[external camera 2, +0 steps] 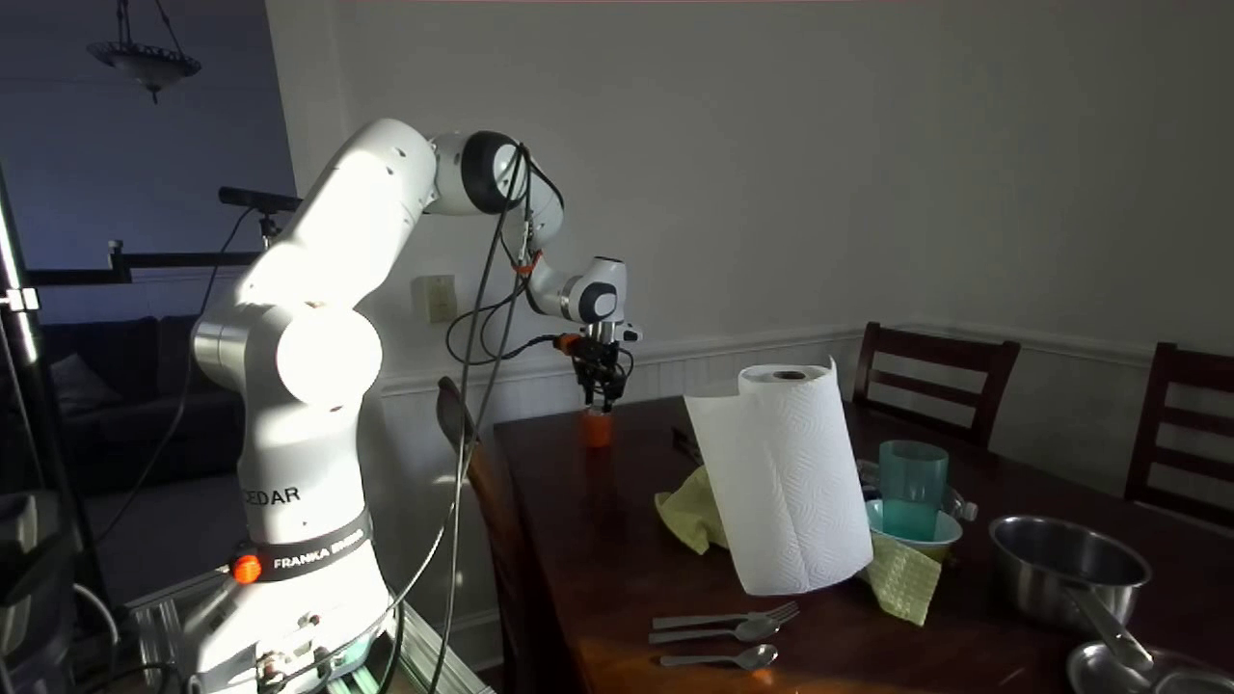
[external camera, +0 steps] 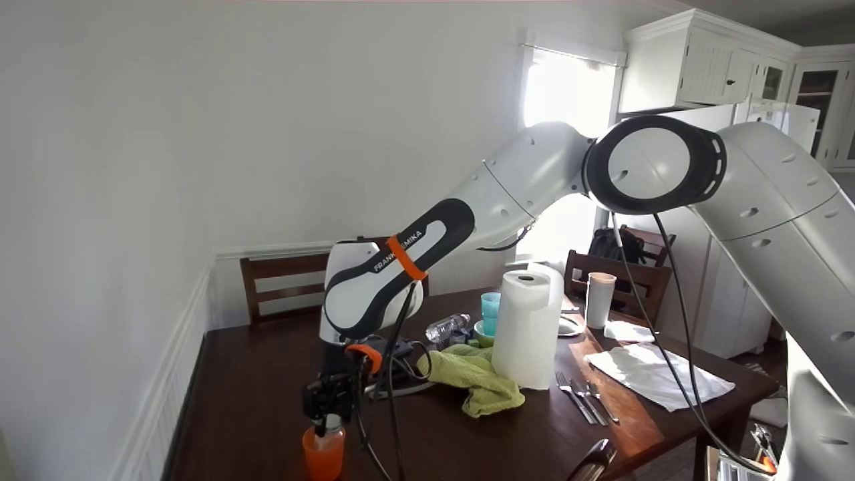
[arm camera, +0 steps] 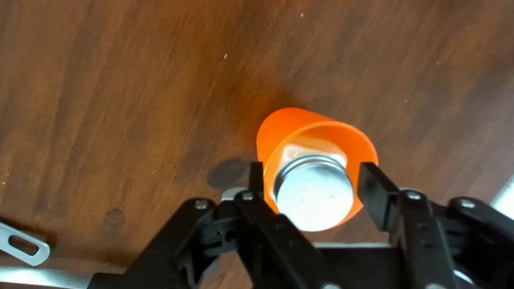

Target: Remove the jar from the orange cup and put it on the table.

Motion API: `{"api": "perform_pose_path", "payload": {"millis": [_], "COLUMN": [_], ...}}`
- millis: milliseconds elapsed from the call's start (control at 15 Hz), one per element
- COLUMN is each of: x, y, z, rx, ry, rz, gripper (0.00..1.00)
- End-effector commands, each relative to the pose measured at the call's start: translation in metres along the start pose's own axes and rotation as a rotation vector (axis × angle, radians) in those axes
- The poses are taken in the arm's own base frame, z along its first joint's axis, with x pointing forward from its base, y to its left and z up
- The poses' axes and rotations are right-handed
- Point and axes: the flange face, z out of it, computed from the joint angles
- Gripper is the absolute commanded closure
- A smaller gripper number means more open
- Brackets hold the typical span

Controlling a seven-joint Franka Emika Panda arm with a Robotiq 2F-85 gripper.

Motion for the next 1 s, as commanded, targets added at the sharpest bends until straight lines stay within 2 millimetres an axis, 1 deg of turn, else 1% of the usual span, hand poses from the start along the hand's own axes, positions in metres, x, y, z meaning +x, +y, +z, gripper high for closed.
{"api": "perform_pose_path", "payload": {"millis": [0,67,133,200,267,333,467,600,800,933], "x": [0.008,0.008,0.009,0.009,0.009,0.009,0.009,0.008,0.006,0.004], "y": [0.0,0.0,0.0,-0.001,-0.002,-0.004,-0.006,-0.008,-0.016,-0.022], "z": [0.003,0.003,0.003,0.002,0.001,-0.001,-0.005,-0.014,-0.034,-0.052], "rx": [0.023,0.023,0.025,0.026,0.029,0.032,0.03,0.025,0.026,0.021], "ry": [0.003,0.004,0.005,0.005,0.007,0.01,0.016,0.025,0.041,0.047], "rz": [0.039,0.041,0.042,0.042,0.042,0.04,0.036,0.028,0.019,0.014], "gripper": [0.4,0.39,0.47,0.57,0.72,0.77,0.77,0.77,0.77,0.77]}}
